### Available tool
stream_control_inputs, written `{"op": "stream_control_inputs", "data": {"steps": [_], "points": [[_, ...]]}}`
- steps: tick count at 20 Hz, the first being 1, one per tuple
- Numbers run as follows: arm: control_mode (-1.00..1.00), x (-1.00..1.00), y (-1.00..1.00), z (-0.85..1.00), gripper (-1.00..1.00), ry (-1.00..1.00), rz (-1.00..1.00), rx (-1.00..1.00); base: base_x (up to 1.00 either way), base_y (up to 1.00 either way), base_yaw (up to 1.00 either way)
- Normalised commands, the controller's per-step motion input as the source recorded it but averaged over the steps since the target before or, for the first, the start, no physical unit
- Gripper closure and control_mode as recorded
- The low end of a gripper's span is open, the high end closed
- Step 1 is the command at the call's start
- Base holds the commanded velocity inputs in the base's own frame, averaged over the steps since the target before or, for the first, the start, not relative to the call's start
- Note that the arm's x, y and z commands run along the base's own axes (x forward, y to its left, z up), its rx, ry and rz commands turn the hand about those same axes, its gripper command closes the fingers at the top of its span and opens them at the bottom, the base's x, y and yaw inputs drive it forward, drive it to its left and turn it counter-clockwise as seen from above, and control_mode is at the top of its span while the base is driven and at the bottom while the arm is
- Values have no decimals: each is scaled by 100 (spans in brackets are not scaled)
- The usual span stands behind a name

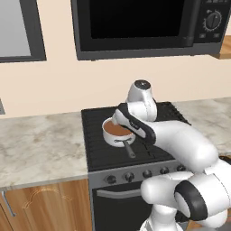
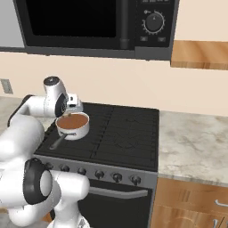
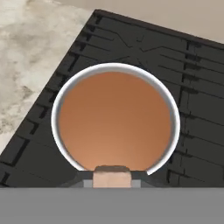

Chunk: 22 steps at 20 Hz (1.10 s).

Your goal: Pick up the sugar cube(s) and place them in the saucepan with hot chocolate.

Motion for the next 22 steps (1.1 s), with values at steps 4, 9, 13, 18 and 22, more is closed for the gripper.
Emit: {"op": "stream_control_inputs", "data": {"steps": [4, 9, 13, 18, 22], "points": [[-100, 34, 6, -15, 100, 27, 0, -6, 0, 0, 0], [-100, 13, 0, -26, 100, 20, 0, -1, 0, 0, 0], [-100, 18, 0, -56, 100, 6, 0, 0, 0, 0, 0], [-100, 15, 2, -44, 100, 0, -2, 0, 0, 0, 0], [-100, 44, 9, -20, 100, 0, -4, 0, 0, 0, 0]]}}
